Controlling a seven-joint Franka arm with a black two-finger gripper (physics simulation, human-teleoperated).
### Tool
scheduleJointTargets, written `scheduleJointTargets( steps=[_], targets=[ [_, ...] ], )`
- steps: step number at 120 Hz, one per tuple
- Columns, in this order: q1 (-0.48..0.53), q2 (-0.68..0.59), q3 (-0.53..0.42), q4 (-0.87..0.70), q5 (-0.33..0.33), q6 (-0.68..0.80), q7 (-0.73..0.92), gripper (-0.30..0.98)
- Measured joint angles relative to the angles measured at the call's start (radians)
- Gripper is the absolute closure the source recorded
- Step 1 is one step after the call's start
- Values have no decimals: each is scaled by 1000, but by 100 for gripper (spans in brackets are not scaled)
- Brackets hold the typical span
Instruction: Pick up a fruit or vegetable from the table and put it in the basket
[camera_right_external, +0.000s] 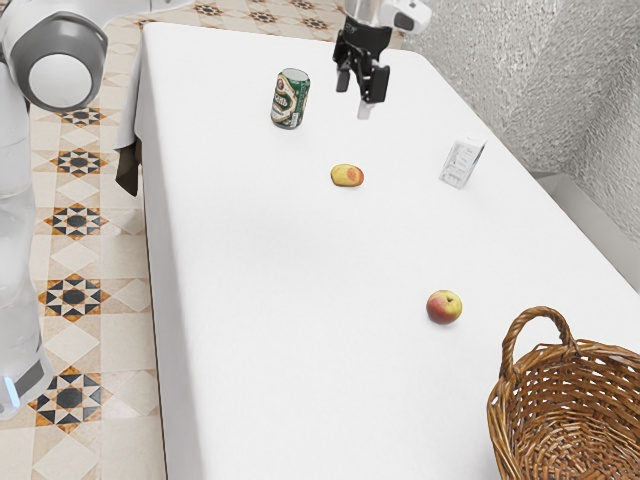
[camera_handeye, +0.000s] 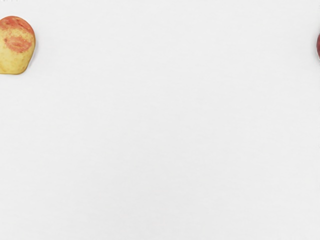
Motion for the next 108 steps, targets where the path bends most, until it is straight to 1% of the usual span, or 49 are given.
scheduleJointTargets(
  steps=[26,44,50,62,65,70,77,83,102,108],
  targets=[
    [1,-1,1,2,-3,-1,0,0],
    [0,-13,11,198,-5,-56,0,0],
    [-15,-13,32,222,-4,-69,0,0],
    [-67,28,144,227,-5,-85,0,0],
    [-51,48,165,227,-5,-85,0,0],
    [2,83,185,226,-7,-82,0,0],
    [73,121,196,226,-12,-68,0,0],
    [110,154,200,226,-21,-52,0,0],
    [136,219,201,224,-38,-3,0,0],
    [137,243,201,223,-58,19,0,0]
  ],
)
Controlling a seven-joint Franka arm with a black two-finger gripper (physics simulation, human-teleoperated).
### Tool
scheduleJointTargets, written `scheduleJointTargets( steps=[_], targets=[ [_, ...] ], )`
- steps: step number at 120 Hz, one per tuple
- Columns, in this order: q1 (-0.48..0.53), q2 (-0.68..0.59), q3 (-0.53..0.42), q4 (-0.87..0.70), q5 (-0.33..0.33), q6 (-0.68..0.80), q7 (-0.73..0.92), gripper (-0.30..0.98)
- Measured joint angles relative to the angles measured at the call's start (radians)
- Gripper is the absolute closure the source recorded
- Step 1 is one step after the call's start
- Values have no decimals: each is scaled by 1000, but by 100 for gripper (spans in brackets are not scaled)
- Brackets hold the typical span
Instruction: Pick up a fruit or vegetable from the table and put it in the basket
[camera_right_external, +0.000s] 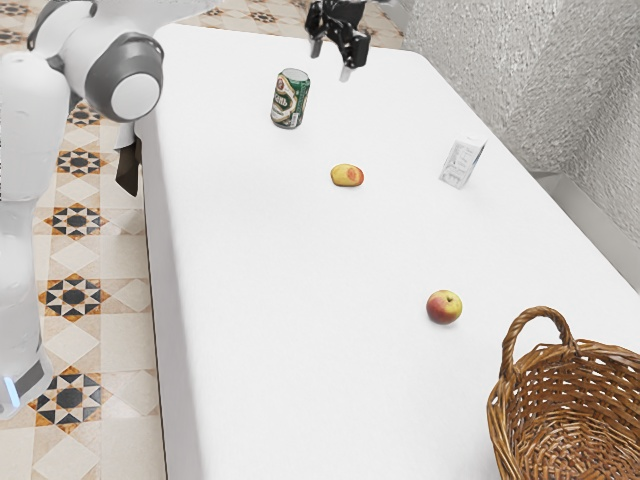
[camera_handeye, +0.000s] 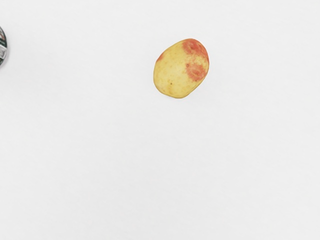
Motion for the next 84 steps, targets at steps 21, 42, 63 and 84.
scheduleJointTargets(
  steps=[21,42,63,84],
  targets=[
    [17,122,-3,1,-66,101,17,0],
    [52,231,-7,3,-84,190,63,0],
    [45,298,-10,5,-89,240,113,0],
    [47,320,-15,0,-91,263,158,0]
  ],
)
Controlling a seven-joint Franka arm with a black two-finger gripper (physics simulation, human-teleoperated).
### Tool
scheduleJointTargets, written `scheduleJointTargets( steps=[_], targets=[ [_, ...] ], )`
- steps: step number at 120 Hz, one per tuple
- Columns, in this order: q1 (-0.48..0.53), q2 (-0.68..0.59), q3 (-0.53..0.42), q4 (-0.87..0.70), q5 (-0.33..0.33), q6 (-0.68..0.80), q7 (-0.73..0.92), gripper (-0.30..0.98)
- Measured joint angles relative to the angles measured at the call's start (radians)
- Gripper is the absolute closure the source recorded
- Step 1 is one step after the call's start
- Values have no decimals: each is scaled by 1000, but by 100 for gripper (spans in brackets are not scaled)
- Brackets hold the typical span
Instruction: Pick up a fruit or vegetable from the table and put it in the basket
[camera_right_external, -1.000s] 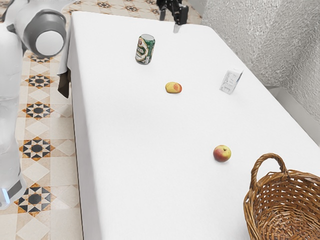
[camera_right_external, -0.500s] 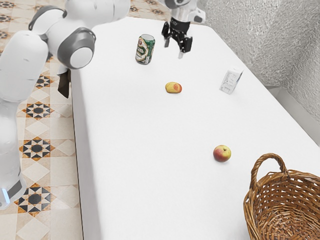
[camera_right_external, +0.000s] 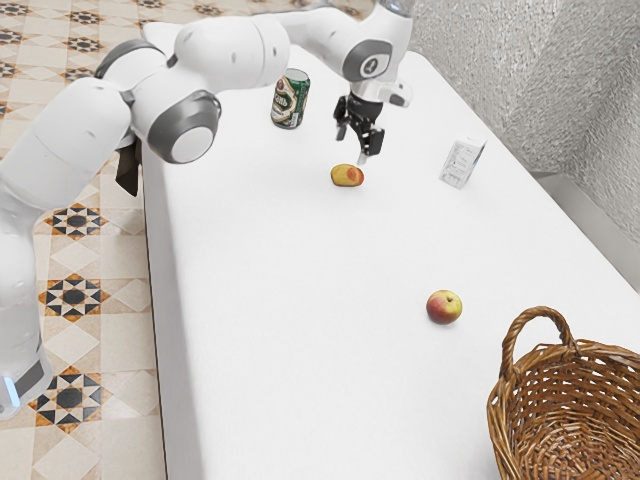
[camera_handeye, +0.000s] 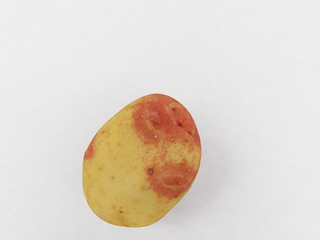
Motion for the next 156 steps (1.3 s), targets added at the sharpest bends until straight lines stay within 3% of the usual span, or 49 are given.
scheduleJointTargets(
  steps=[139,146,156],
  targets=[
    [50,134,-11,14,-66,67,138,0],
    [58,136,-24,14,-66,71,141,4],
    [62,137,-31,15,-67,75,144,21]
  ],
)
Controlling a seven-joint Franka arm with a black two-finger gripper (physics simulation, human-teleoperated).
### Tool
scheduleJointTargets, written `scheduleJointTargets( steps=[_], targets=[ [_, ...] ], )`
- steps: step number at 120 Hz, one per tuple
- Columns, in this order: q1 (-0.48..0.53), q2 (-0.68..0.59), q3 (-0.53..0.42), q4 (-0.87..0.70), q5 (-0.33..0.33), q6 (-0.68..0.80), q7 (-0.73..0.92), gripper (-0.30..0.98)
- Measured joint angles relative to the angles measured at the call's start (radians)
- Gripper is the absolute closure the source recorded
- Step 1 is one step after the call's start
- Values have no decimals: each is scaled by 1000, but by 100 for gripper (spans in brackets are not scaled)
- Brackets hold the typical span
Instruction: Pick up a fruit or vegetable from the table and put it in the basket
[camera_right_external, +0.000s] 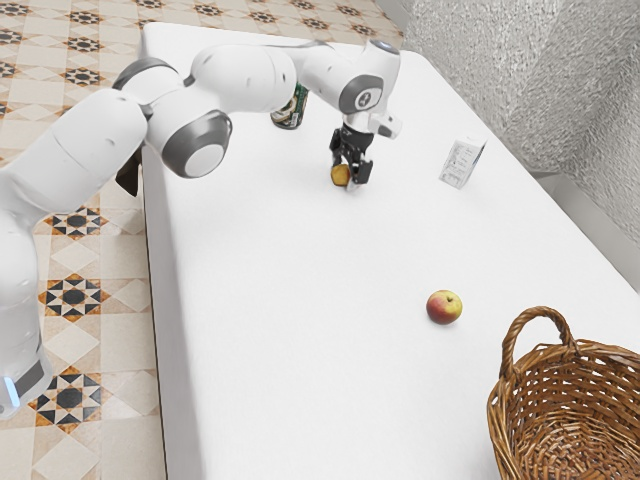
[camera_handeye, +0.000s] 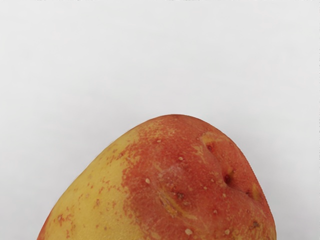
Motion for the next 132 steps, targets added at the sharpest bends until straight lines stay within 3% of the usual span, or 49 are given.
scheduleJointTargets(
  steps=[11,30,46,61,73,92,116,132],
  targets=[
    [1,0,-2,-1,2,4,2,30],
    [-9,-25,-2,-1,5,8,5,32],
    [-68,-126,-1,-10,9,-5,6,33],
    [-218,-264,-1,-4,25,-57,7,33],
    [-407,-365,-1,-1,45,-90,7,32],
    [-630,-414,-6,23,51,-113,6,33],
    [-687,-402,-91,50,52,-85,-3,33],
    [-701,-367,-151,49,53,44,-11,33]
  ],
)
